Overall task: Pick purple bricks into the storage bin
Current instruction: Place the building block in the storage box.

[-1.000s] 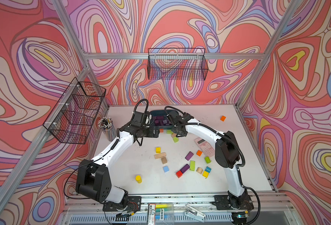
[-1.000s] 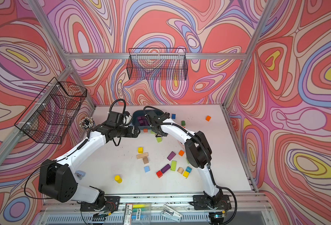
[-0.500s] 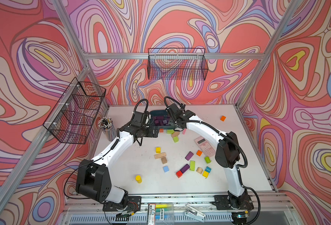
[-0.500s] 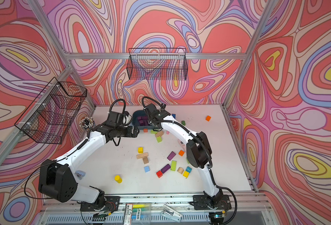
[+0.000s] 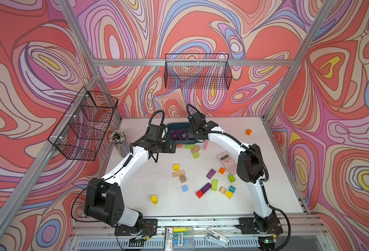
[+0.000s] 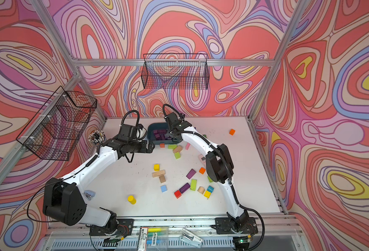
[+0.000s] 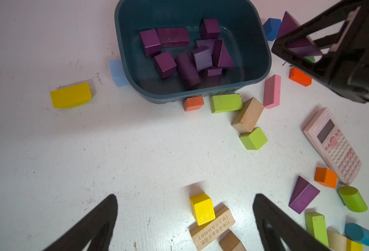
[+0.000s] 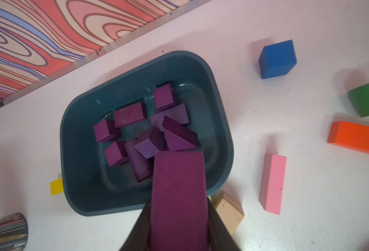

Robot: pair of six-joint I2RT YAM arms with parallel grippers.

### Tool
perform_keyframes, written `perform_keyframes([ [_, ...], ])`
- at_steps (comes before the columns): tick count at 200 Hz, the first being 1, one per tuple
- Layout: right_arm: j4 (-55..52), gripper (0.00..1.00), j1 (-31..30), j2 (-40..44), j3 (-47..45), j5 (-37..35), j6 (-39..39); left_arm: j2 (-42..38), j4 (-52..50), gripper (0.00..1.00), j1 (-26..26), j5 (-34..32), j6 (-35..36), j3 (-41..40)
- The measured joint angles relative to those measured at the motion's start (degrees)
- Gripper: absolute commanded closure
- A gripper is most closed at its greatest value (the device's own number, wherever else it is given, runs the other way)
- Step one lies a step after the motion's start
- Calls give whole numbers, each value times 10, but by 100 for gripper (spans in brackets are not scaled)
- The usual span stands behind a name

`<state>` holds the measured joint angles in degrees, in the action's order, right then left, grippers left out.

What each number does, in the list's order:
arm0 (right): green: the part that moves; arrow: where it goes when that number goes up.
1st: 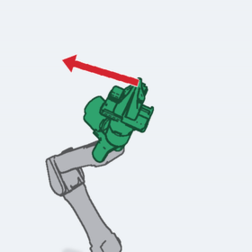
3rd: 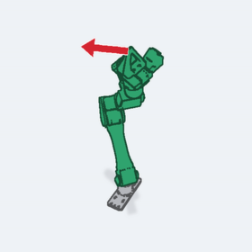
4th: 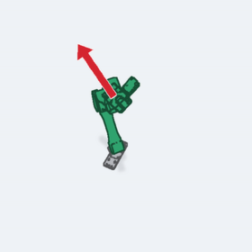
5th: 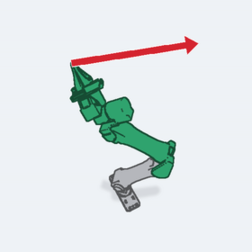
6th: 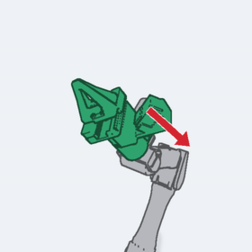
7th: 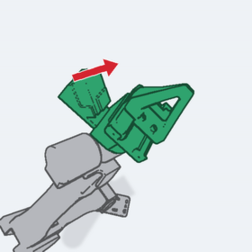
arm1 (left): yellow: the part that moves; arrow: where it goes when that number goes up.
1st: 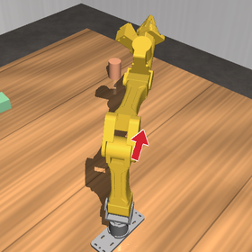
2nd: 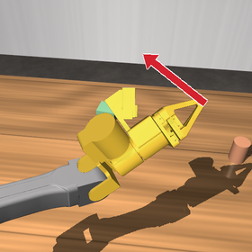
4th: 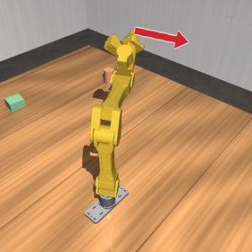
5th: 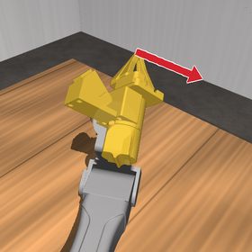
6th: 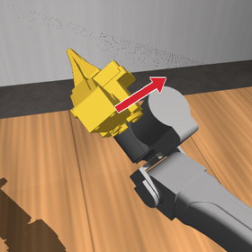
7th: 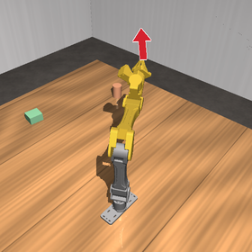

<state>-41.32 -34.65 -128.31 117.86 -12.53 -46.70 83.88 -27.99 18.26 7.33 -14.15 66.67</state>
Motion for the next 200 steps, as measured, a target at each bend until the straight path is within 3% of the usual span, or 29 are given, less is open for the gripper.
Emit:
perform_keyframes([
  [56,21,77,16,-32,17,31,21,0,0,0,-1,1,0,0],
  [200,79,78,29,-96,42,29,56,0,0,0,-2,1,0,0],
])
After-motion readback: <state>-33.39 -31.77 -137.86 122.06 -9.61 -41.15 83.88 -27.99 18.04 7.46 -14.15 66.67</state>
